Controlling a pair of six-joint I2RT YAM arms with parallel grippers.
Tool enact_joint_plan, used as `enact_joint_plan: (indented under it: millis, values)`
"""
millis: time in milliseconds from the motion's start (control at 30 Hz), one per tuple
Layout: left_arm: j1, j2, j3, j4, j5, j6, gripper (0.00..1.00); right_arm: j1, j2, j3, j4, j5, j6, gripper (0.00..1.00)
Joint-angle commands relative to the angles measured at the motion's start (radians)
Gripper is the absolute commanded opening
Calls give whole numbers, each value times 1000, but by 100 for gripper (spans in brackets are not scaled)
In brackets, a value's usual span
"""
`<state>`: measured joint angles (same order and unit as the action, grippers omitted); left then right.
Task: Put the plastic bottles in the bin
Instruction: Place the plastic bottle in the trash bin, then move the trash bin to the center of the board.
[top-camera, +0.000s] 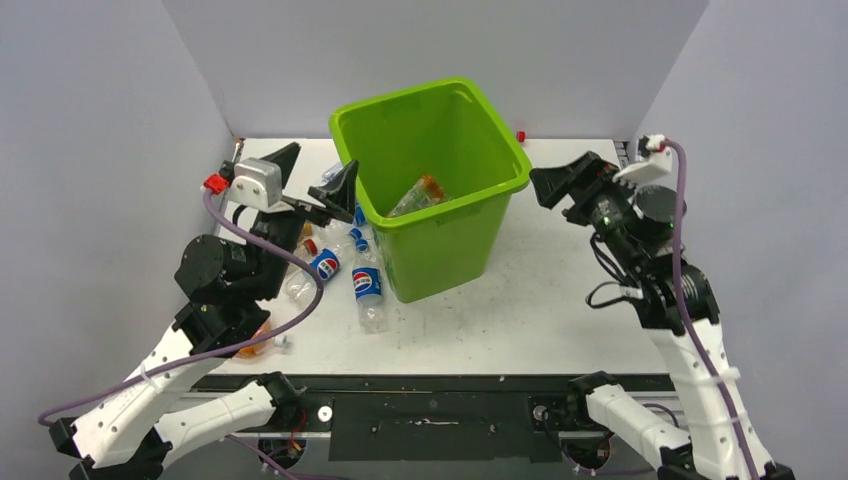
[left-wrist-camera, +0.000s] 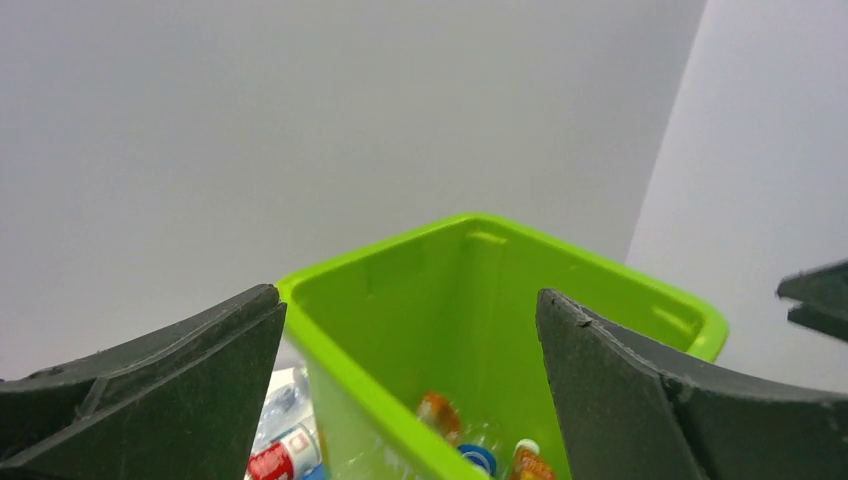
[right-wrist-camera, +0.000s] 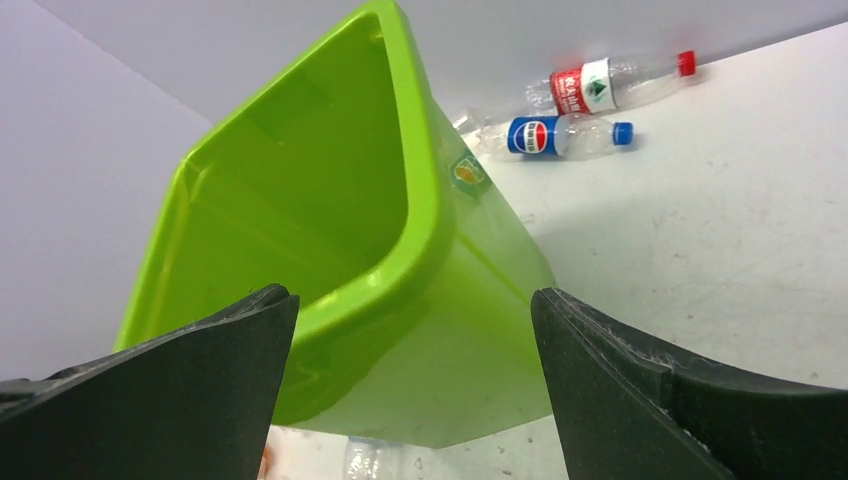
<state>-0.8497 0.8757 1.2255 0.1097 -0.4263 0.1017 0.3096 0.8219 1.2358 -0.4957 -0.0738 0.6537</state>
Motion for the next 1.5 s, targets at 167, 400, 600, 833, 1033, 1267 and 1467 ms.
enact_joint_plan:
  millis: [167,400,600,833,1033,1267,1467]
  values:
    - [30,-168,-304,112,-103,23,96,8,284,301,-56,-38,-41,91]
    - [39,-251,-457,177,-120,33,96,61,475,475,-186,5,-125,95]
    - [42,-330,-552,227,-132,36,96,174,577,562,-253,160,-189,95]
    - [42,-381,-622,237,-141,12,96,220,634,590,-296,333,-222,96]
    - [42,-371,-625,227,-130,-7,96,222,673,620,-333,360,-247,68]
    - [42,-375,-632,228,-130,-9,96,220,692,655,-363,368,-270,33]
    - [40,-374,-635,229,-128,-6,96,214,674,699,-397,415,-282,9]
